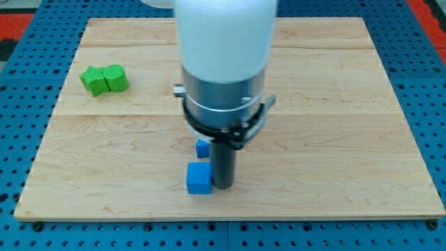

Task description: Move the green circle towards top left

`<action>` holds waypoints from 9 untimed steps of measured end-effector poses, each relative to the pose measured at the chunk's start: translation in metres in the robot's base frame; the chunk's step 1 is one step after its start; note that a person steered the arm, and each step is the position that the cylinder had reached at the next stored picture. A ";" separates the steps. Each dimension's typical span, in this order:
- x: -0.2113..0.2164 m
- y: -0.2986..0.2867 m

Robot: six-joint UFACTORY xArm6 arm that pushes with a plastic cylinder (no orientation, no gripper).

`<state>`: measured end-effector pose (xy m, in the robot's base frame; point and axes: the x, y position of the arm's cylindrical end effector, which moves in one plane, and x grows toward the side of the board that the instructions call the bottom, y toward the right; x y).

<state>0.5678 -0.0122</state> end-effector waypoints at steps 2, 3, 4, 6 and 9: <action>0.045 0.088; 0.051 0.079; 0.051 0.078; 0.020 -0.141; -0.153 -0.169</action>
<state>0.4149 -0.1815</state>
